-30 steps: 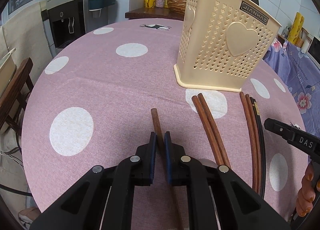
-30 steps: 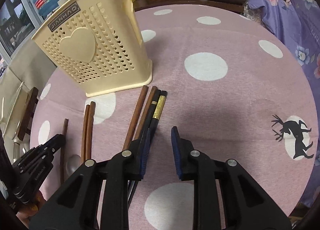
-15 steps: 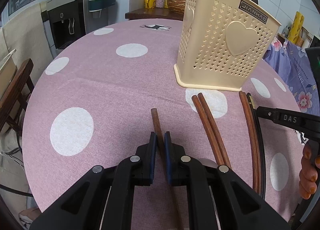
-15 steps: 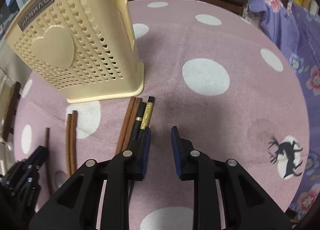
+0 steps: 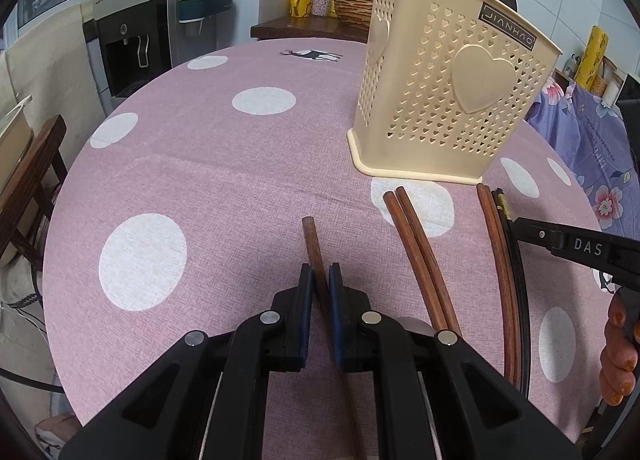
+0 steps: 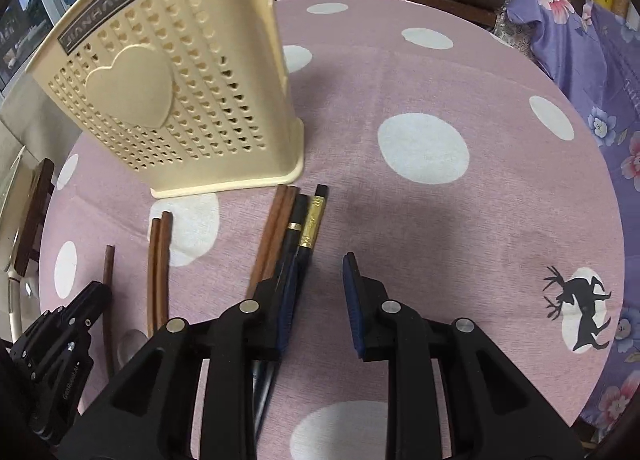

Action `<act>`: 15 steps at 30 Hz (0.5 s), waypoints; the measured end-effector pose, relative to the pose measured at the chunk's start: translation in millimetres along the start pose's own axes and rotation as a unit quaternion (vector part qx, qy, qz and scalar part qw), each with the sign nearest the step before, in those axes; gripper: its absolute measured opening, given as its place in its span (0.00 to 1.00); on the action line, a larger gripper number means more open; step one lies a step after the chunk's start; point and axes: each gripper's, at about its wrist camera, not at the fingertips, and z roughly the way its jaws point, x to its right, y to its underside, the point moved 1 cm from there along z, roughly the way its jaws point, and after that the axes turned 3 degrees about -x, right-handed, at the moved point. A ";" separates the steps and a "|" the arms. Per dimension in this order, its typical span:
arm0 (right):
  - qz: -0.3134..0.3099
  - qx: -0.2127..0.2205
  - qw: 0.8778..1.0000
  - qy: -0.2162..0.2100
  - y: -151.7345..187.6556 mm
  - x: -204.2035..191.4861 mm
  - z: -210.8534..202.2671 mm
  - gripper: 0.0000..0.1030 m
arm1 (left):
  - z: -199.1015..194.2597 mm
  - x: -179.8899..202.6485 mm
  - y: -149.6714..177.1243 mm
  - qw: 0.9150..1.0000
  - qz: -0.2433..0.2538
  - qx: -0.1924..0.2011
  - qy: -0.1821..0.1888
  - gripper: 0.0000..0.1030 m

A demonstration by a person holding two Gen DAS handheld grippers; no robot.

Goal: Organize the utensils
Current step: 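Grip a brown wooden chopstick with the left tool while the right tool grips a black chopstick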

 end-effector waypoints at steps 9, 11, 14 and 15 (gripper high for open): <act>0.010 -0.008 1.000 -0.005 -5.8 -3.1 9.4 0.23 | -0.8 -0.9 0.2 1.000 -0.002 -0.001 0.000 0.09; 0.014 -0.005 1.000 0.003 -8.3 -4.8 11.5 0.23 | -0.6 -0.5 -0.2 1.000 -0.002 -0.002 -0.001 0.09; 0.022 -0.004 1.000 0.015 -11.6 -6.7 13.4 0.23 | -0.2 -0.9 -1.2 1.000 -0.005 -0.006 -0.001 0.09; 0.023 -0.002 1.000 0.020 -12.4 -7.7 14.2 0.23 | 0.2 -1.5 -2.2 1.000 -0.008 -0.008 0.001 0.09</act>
